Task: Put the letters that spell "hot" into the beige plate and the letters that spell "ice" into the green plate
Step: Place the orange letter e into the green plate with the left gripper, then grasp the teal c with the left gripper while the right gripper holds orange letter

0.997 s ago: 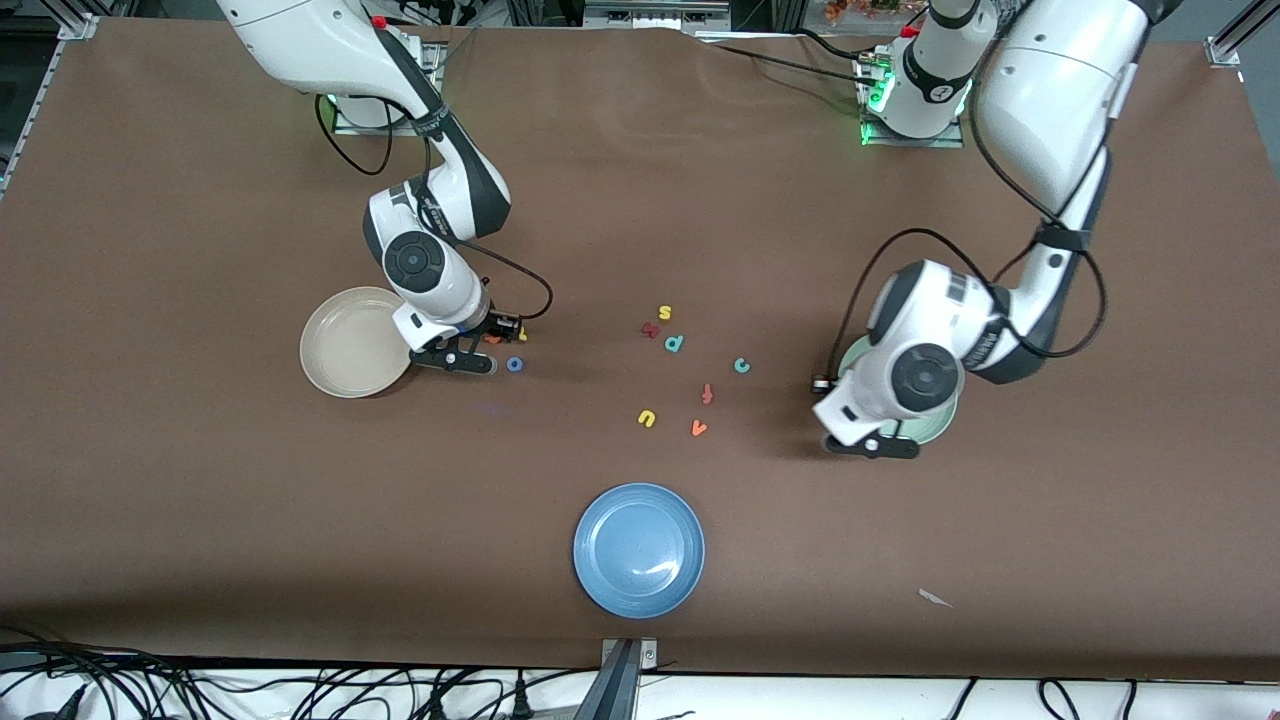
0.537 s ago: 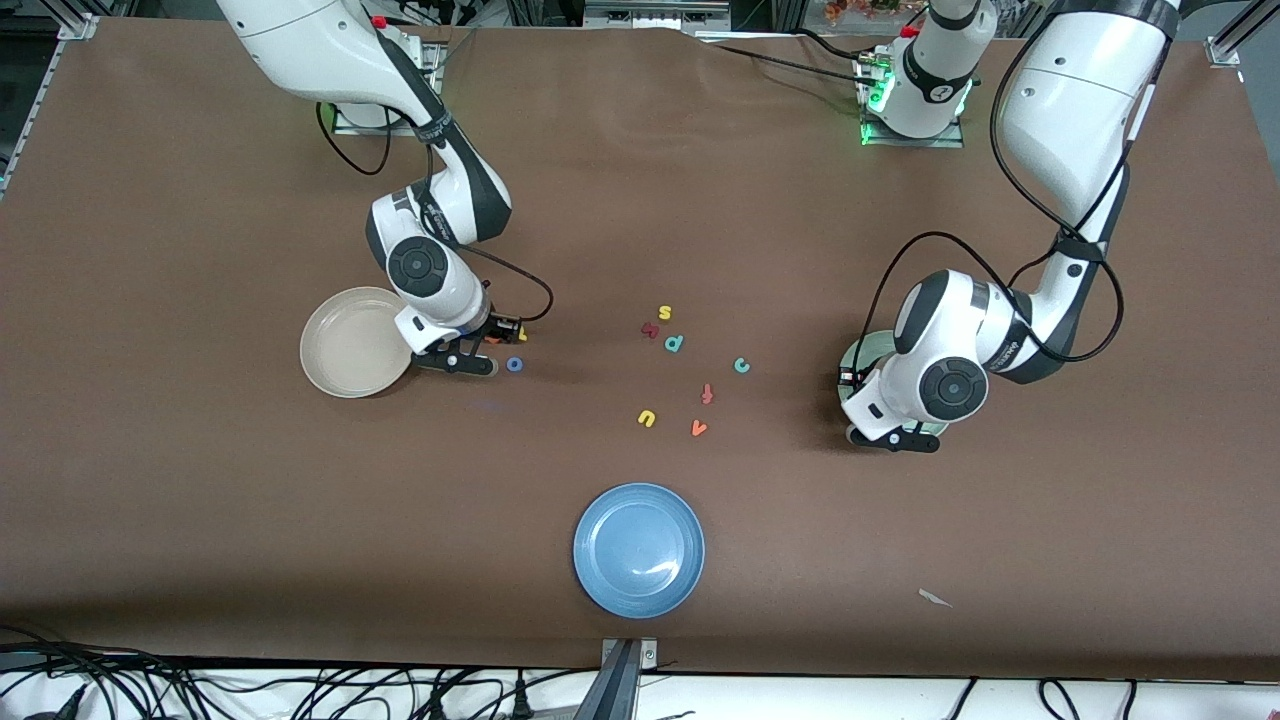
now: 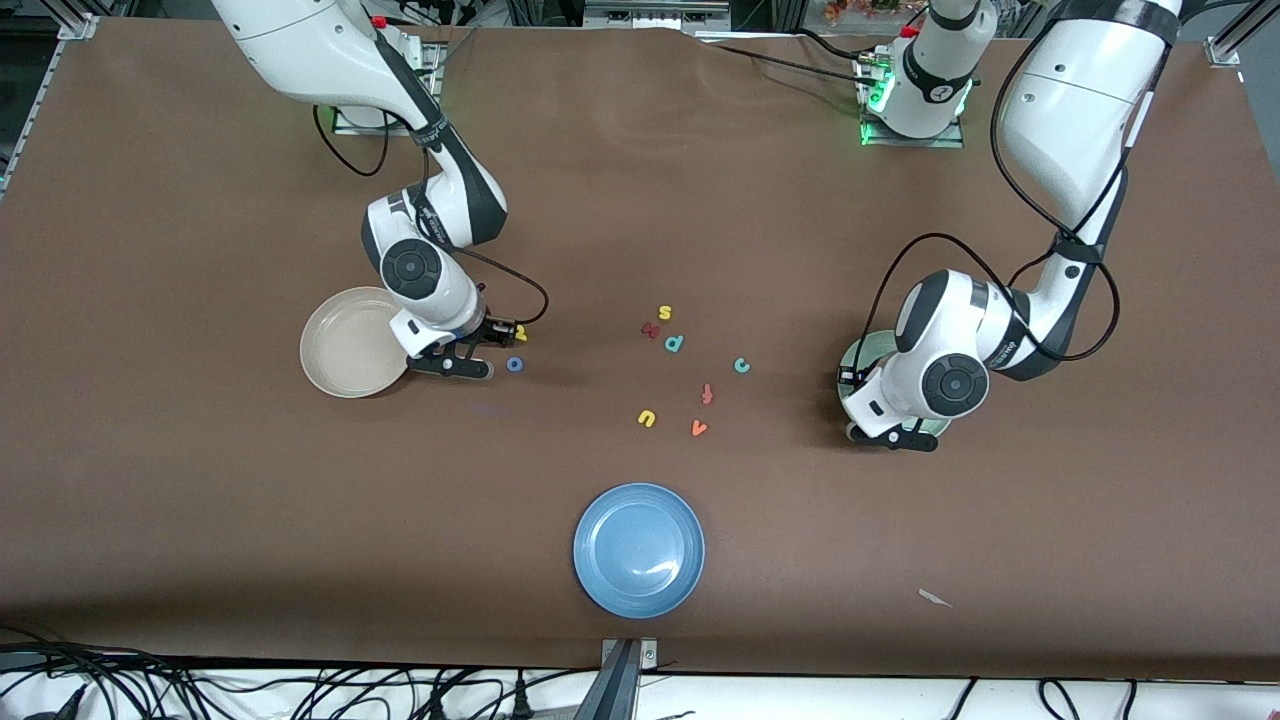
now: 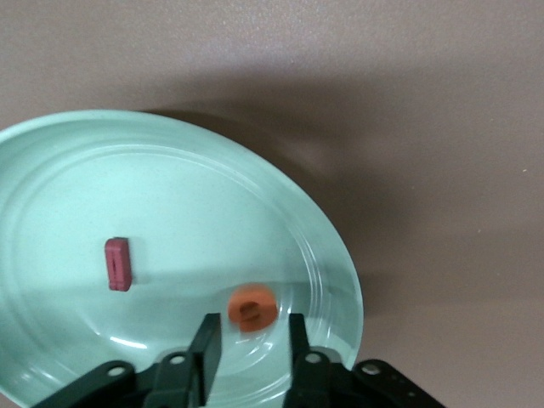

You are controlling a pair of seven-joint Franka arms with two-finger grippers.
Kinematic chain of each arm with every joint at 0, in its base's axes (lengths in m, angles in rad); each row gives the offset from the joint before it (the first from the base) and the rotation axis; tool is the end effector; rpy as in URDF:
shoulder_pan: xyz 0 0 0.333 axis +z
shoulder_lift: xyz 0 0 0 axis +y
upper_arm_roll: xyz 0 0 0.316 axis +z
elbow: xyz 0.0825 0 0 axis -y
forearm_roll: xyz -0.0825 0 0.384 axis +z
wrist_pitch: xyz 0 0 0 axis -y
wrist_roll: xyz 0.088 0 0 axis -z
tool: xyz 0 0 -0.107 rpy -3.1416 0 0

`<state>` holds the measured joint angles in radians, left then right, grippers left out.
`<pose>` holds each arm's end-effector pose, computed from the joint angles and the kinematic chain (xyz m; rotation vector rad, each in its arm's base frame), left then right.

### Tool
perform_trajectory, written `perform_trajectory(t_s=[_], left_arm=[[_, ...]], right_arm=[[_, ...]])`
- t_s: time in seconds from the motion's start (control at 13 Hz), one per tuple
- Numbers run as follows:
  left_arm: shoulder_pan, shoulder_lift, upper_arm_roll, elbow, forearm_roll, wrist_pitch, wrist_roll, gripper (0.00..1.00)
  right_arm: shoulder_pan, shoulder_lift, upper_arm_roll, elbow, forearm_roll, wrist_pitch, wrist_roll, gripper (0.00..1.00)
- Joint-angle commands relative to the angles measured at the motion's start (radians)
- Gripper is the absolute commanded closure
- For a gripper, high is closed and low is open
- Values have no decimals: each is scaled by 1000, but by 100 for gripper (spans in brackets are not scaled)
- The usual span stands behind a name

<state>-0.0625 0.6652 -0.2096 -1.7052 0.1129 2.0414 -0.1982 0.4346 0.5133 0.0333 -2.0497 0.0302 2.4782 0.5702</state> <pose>0.6180 -0.1561 0.1906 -3.0673 0.1811 0.4854 0.5219 0.2637 0.1775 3.1193 -0.2038 -0.1415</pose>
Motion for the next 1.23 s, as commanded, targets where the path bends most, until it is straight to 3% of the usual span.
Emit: perform_trajectory(t_s=[0.0, 0.23, 0.38, 1.15], left_arm=[[7, -29, -17, -7, 28, -1, 11, 0], [-14, -59, -48, 6, 27, -1, 13, 0], [-16, -59, -111, 42, 31, 0, 14, 0], [-140, -23, -126, 42, 39, 83, 82, 0]], right_arm=[[-4, 11, 2, -1, -13, 22, -12, 42], [-4, 13, 3, -4, -13, 25, -7, 45], [-4, 13, 3, -4, -12, 25, -3, 45], [3, 21, 5, -4, -4, 27, 4, 47]])
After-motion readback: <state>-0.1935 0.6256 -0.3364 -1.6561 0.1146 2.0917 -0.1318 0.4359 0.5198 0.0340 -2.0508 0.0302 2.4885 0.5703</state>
